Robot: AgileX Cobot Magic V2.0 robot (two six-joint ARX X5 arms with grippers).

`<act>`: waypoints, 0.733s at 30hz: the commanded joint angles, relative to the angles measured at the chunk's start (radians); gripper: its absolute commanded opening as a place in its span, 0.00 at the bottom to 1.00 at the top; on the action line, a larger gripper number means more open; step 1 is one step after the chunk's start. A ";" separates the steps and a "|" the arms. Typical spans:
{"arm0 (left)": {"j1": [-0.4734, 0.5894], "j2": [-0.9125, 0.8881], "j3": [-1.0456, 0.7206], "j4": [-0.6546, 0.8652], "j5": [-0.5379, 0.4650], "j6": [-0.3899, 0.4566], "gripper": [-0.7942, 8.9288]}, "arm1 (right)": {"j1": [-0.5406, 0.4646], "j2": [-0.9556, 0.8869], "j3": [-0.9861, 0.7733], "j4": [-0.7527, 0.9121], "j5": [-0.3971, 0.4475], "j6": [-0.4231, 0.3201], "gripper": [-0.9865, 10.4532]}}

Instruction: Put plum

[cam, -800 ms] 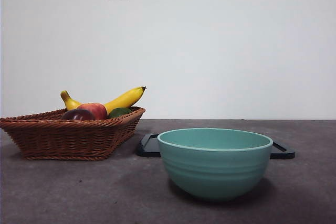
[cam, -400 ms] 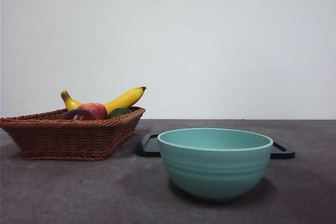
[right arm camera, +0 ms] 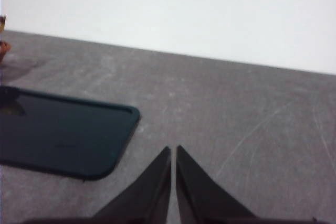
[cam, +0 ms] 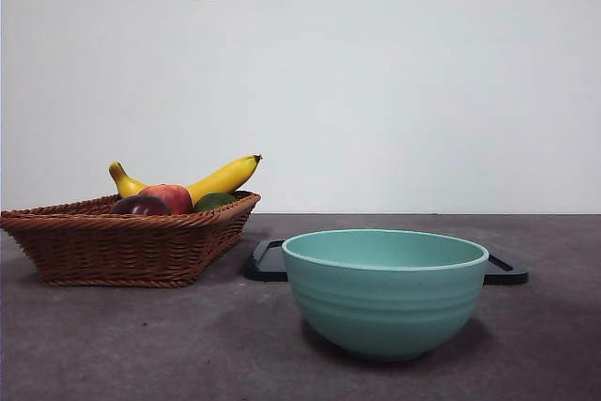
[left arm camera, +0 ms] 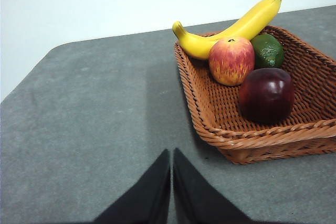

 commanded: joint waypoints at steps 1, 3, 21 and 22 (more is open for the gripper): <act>0.003 -0.002 -0.021 -0.009 0.000 -0.003 0.09 | -0.002 -0.001 -0.005 -0.028 0.022 0.016 0.09; 0.003 -0.002 -0.021 -0.009 0.000 -0.003 0.09 | -0.002 -0.001 -0.005 -0.064 0.023 0.017 0.09; 0.003 -0.002 -0.021 -0.009 0.000 -0.003 0.09 | -0.002 -0.001 -0.005 -0.077 0.024 0.018 0.09; 0.003 -0.002 -0.021 -0.009 0.000 -0.003 0.09 | -0.002 -0.001 -0.005 -0.077 0.024 0.018 0.09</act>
